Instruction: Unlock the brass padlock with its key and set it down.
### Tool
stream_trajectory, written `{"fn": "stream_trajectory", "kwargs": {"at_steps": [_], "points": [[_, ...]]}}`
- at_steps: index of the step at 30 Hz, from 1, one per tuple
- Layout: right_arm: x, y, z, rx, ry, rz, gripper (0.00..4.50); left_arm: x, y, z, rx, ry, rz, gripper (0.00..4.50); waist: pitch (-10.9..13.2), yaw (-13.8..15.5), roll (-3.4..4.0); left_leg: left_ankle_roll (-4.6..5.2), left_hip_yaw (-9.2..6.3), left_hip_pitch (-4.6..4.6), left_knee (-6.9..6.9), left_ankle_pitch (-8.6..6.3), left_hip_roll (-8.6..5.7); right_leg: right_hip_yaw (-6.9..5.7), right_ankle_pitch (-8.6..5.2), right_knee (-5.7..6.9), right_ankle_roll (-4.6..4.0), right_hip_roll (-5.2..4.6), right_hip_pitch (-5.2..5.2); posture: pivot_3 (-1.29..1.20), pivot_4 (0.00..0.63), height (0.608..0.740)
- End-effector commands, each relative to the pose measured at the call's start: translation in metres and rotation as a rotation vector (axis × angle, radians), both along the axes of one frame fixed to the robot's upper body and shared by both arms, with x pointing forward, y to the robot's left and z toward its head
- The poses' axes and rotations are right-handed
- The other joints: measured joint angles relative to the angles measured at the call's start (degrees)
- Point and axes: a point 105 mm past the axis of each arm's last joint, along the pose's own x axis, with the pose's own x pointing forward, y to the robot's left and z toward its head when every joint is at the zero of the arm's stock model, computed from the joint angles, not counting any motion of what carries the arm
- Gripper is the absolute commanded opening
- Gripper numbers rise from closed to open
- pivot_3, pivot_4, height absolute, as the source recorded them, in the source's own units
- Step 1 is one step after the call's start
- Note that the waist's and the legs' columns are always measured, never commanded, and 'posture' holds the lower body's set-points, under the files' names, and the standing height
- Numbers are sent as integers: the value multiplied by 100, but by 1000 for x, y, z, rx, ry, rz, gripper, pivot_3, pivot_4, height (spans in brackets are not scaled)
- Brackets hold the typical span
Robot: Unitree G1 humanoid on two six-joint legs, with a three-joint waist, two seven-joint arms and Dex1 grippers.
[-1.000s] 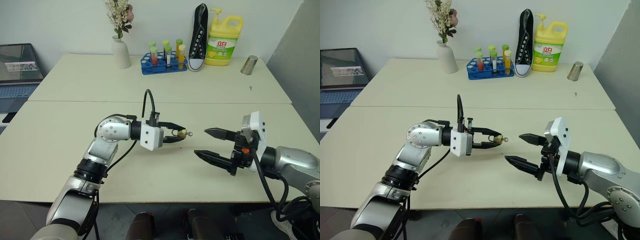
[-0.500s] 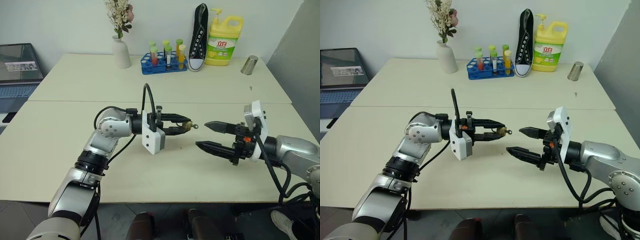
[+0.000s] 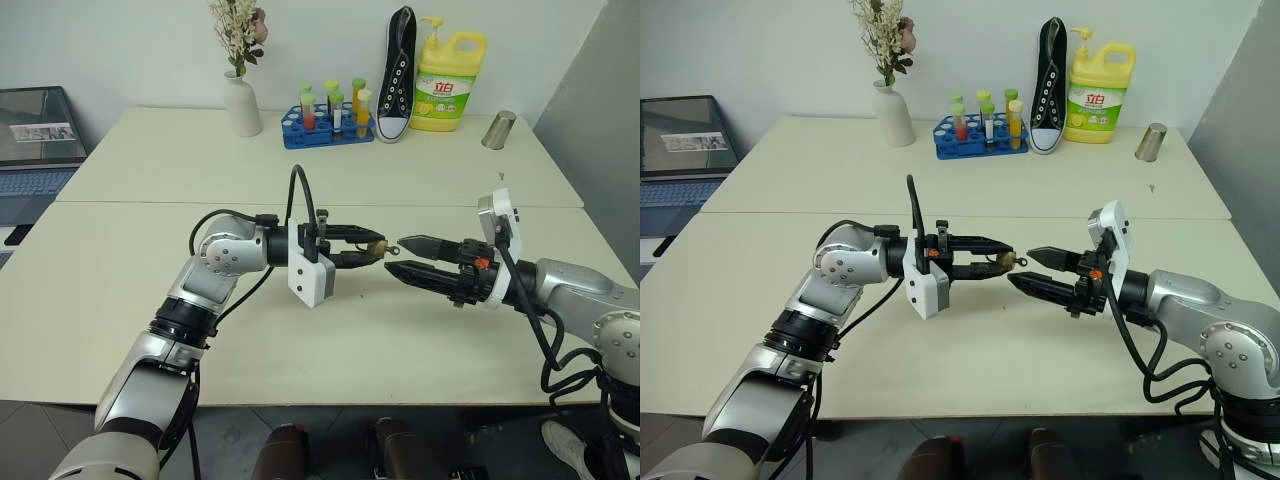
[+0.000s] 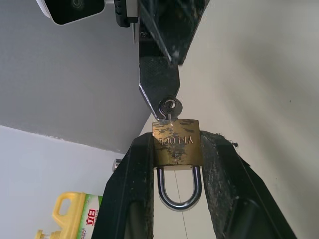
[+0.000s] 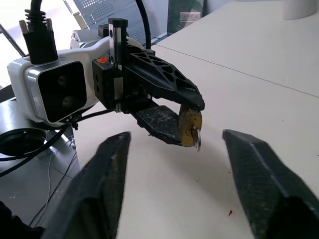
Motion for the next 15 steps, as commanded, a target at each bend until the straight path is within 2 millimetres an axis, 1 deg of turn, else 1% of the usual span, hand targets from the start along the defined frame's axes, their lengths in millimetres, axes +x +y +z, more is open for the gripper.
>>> {"fn": "stream_trajectory", "kwargs": {"at_steps": [1,2,4,5,6,11,15], "points": [[-1,2,9,11,-24,19,1649,-6,-4,13,-27,-54,-23,964,0,0,0,0,0,0,0,0,0,0,0,0,0,0,0,0,150,740],[-1,2,9,12,-22,19,1320,-6,-5,14,-27,-54,-23,964,0,0,0,0,-1,0,0,0,0,0,0,0,0,0,0,0,150,740],[0,2,9,13,-16,18,523,-7,-5,14,-28,-56,-22,964,0,0,0,0,-1,0,0,0,1,0,0,0,0,0,0,0,150,740],[0,2,9,14,-14,17,201,-7,-5,14,-28,-57,-21,964,0,0,0,0,-1,0,0,0,1,0,0,0,0,0,0,0,150,740],[1,2,8,14,-11,15,0,-8,-5,15,-28,-58,-21,964,0,0,0,0,-1,0,0,0,1,-1,0,0,0,0,0,0,150,740],[3,2,8,24,10,15,0,-10,-5,17,-25,-67,-24,964,0,-2,0,0,-1,0,0,0,1,0,0,0,0,1,0,0,150,740],[6,2,14,59,41,16,0,-9,-2,14,-12,-72,-21,964,0,-2,0,0,0,1,0,0,1,0,0,1,0,0,0,0,150,740]]}}
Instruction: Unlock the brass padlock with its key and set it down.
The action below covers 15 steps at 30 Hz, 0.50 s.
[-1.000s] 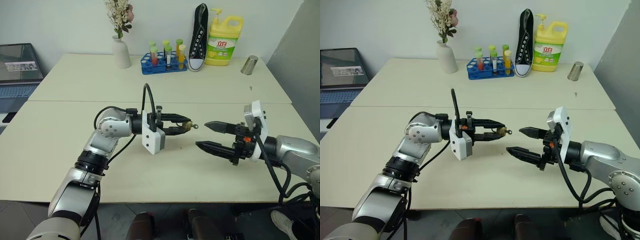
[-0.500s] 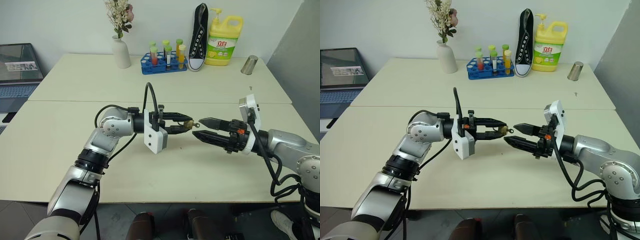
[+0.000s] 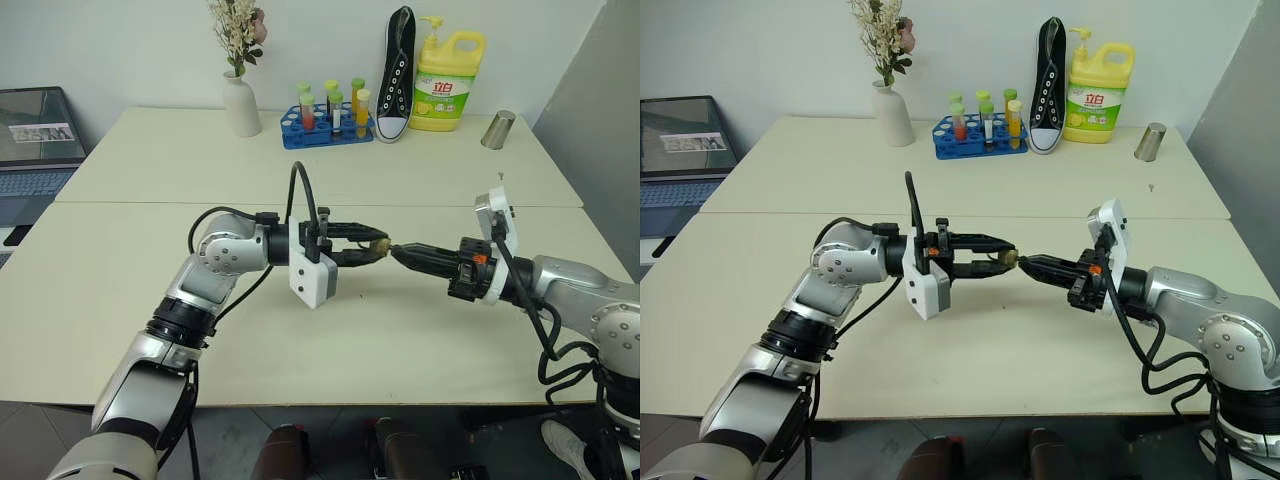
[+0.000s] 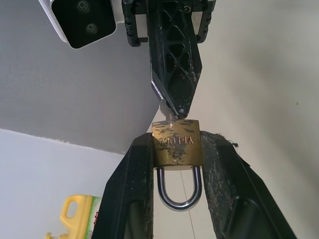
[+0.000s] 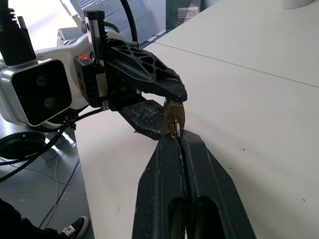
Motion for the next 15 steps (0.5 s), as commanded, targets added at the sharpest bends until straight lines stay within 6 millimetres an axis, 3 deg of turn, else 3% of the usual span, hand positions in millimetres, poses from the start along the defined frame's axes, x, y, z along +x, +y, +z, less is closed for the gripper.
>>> {"fn": "stream_trajectory", "kwargs": {"at_steps": [1,11,15], "points": [[0,0,15,41,-8,11,0,-5,-2,7,-11,-45,-24,964,0,0,0,0,0,0,0,0,0,0,1,0,-1,0,0,0,150,740],[3,-8,31,181,211,65,0,-9,-1,0,21,-89,-37,964,0,0,0,0,1,-2,-1,0,1,1,14,0,-23,-1,0,0,150,740],[18,-14,34,249,341,22,0,-10,2,-10,45,-106,-41,964,0,-14,1,1,5,-2,-1,0,0,3,14,-1,-24,-1,0,0,150,740]]}}
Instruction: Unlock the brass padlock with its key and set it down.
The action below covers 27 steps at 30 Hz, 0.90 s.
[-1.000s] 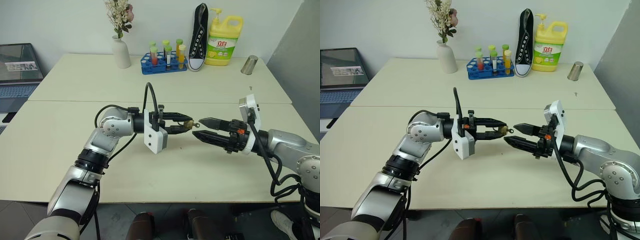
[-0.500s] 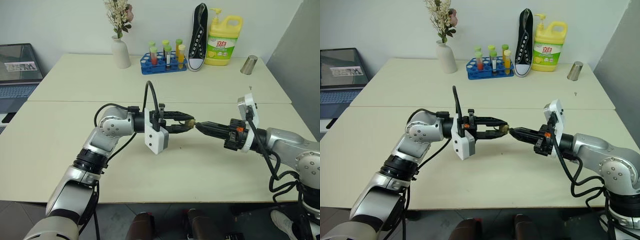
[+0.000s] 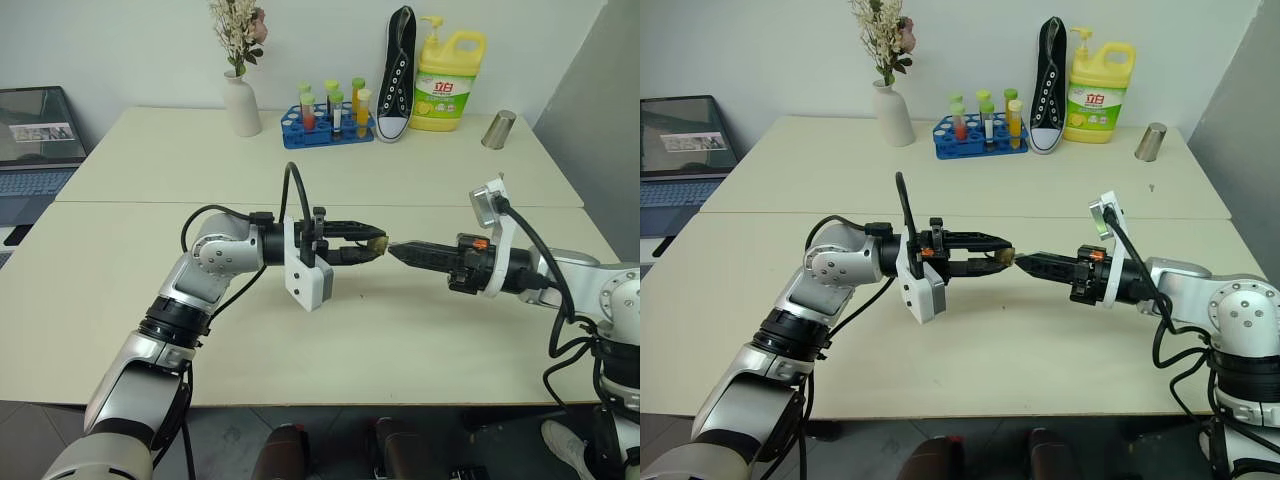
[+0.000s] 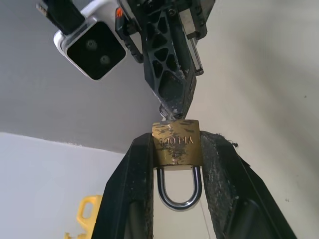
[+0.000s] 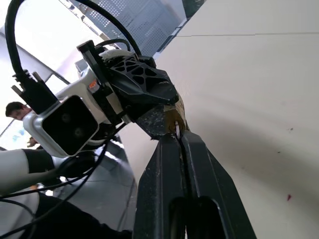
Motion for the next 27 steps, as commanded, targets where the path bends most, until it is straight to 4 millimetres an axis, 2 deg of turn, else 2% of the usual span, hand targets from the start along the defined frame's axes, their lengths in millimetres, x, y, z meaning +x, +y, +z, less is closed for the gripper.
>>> {"fn": "stream_trajectory", "kwargs": {"at_steps": [1,8,12,14,17,19,22,25,27], "points": [[10,-8,24,84,19,-45,0,-6,1,-10,38,-32,-27,964,0,-9,1,0,4,2,0,0,0,4,1,1,-1,0,0,0,150,740],[8,0,27,61,43,-11,0,-3,5,-14,29,-39,-10,964,0,-2,1,1,0,-5,-2,0,3,1,1,0,-1,0,-4,0,150,740],[2,3,34,12,-91,13,0,0,9,-17,27,-43,16,964,1,-2,2,1,-2,-5,-2,0,3,-2,0,-1,-1,-1,-4,0,150,740],[-3,4,31,-53,-161,25,0,2,11,-16,15,-49,30,964,2,-2,3,1,-2,-6,-3,-1,4,-2,0,-1,0,-1,-7,0,150,740],[-8,7,17,-230,-348,24,0,7,16,-16,7,-48,67,964,2,3,4,1,-5,-7,-4,-1,5,-6,0,-1,1,-2,-8,0,150,740],[-7,6,7,-270,-387,8,0,10,18,-16,1,-42,90,964,1,3,2,2,-8,-7,-4,-1,5,-10,-13,-3,22,-3,-8,0,150,740],[-7,5,-1,-250,-400,-13,626,10,18,-14,-16,-50,96,964,2,4,3,1,-4,-7,-2,-1,4,-6,-13,0,23,-3,-8,0,150,740],[-4,5,-9,-255,-414,-50,1654,9,16,-9,-40,-88,85,964,2,7,3,1,-4,-6,-1,-1,4,-6,-13,0,23,-3,-7,0,150,740],[-5,7,-7,-206,-401,-54,2439,7,16,-8,-46,-118,66,964,2,2,3,1,-3,-5,-2,-1,3,-5,-13,1,23,-3,-8,0,150,740]]}}
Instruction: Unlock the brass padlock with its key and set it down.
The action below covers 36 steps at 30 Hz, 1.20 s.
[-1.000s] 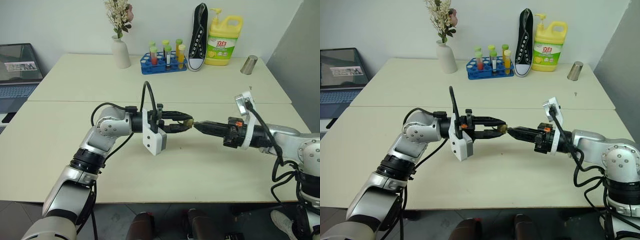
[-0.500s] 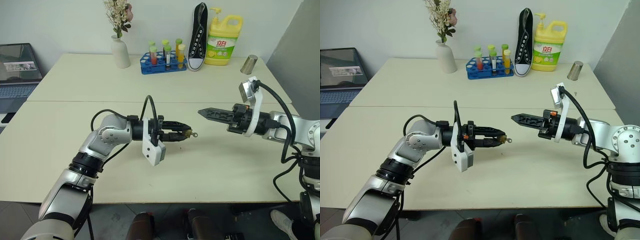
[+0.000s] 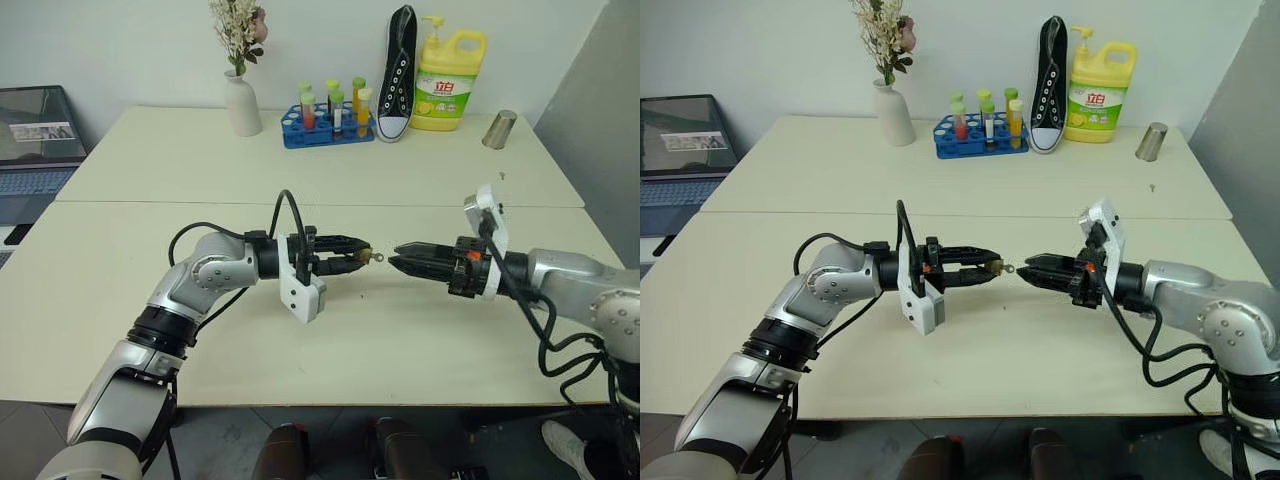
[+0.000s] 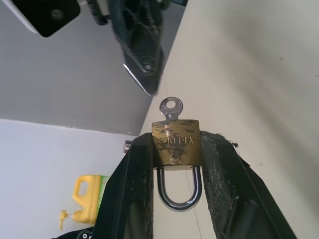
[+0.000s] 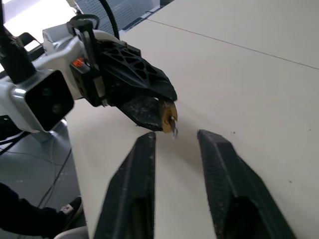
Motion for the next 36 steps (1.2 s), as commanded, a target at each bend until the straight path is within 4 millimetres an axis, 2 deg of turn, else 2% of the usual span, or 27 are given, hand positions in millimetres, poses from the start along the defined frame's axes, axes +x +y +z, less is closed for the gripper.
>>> {"fn": "stream_trajectory", "kwargs": {"at_steps": [1,18,20,22,26,36], "points": [[-3,4,16,80,-54,9,2486,-3,2,16,-59,-82,-23,964,0,-8,0,0,0,0,0,0,1,0,2,0,-4,0,0,0,150,740],[-7,15,15,134,-22,65,2486,-2,1,17,-76,-111,-26,964,0,-3,0,0,0,0,0,0,-1,-2,13,0,-23,-1,0,0,150,740],[-6,16,16,136,-18,69,2121,-2,1,17,-78,-111,-26,964,0,-2,0,0,0,0,0,0,-1,-2,13,1,-23,0,0,0,150,740],[-6,16,16,137,-16,72,1572,-2,1,17,-80,-113,-23,964,0,-3,0,0,1,0,0,0,-1,-1,13,1,-23,-1,0,0,150,740],[-5,16,18,137,-7,79,21,-2,0,17,-81,-112,-26,964,0,-2,0,0,0,0,0,0,-1,-2,14,1,-23,-1,0,0,150,740],[-6,17,21,150,17,97,0,1,0,17,-75,-120,-3,964,0,-3,0,0,0,0,0,0,-1,-2,14,1,-24,-1,0,0,150,740]]}}
